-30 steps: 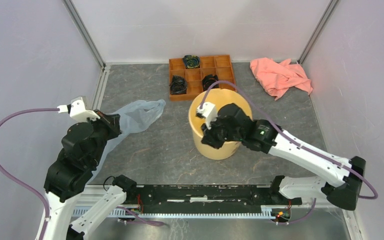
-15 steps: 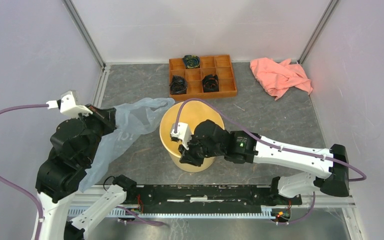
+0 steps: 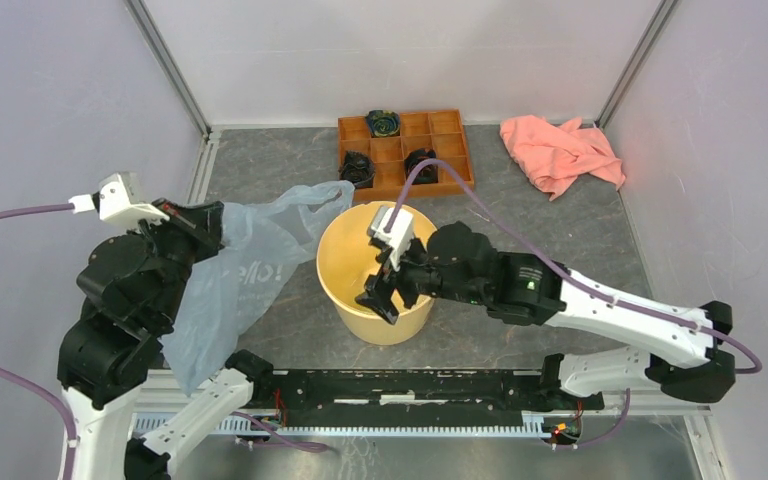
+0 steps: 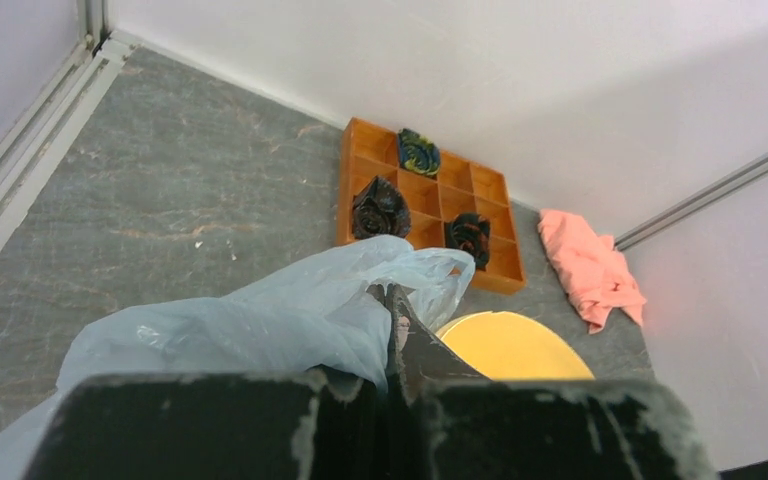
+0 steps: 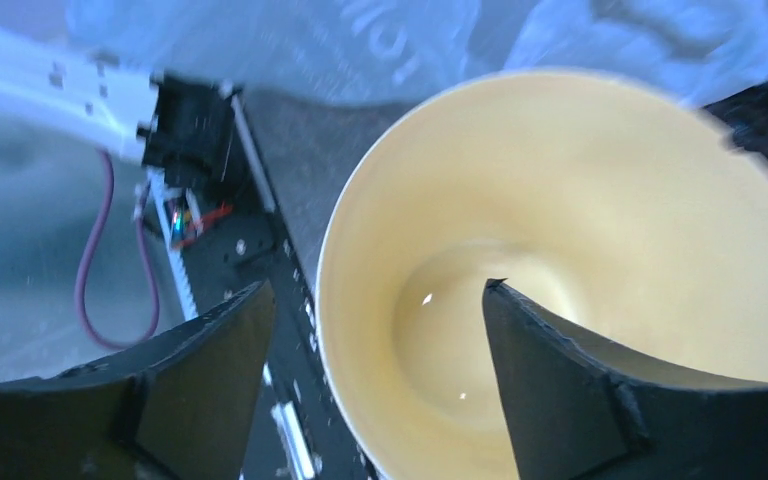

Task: Put the trash bags into the trash bin

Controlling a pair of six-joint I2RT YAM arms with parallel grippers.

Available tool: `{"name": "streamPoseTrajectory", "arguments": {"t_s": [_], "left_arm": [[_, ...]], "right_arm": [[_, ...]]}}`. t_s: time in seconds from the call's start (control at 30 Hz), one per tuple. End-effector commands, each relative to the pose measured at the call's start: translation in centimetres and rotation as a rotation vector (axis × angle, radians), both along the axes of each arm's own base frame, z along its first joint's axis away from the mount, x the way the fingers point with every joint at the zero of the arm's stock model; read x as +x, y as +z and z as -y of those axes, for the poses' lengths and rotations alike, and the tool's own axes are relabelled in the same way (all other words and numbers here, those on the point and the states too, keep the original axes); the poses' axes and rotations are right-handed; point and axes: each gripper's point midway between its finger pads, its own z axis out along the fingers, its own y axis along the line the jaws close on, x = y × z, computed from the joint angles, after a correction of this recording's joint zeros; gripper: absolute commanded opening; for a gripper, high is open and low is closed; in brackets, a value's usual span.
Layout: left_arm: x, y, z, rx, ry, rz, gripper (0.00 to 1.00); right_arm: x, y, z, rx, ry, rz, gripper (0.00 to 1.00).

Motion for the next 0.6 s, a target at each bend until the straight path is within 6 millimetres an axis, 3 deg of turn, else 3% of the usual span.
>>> {"name": "streamPoseTrajectory", "arguments": {"t_s": [0.0, 0.1, 0.23, 0.4, 0.57], "left_arm": [[0.2, 4.8, 0.2, -0.017, -0.017, 0.122, 0.02], [-0.2, 7.7, 0.4, -0.039, -0.037, 0.196, 0.02], [-0.5, 10.6, 0.8, -0.069, -0.068, 0.269, 0.02], [-1.2, 13.9, 1.2, -0.101, -0.105, 0.349, 0.02], [-2.6, 17.0, 1.3, -0.139, -0.14, 0.443, 0.02]], "right_arm": [[3.7, 6.8, 0.7, 0.172, -0.168, 0.122, 0.89], [6.7, 8.6, 0.8, 0.256, -0.238, 0.101, 0.97], [10.5, 10.5, 0.5, 0.437, -0.222, -0.028, 0.98], [14.0, 12.2, -1.8, 0.557, -0.172, -0.086, 0.98], [15.9, 13.1, -6.0, 0.685, -0.091, -0.22, 0.98]]}}
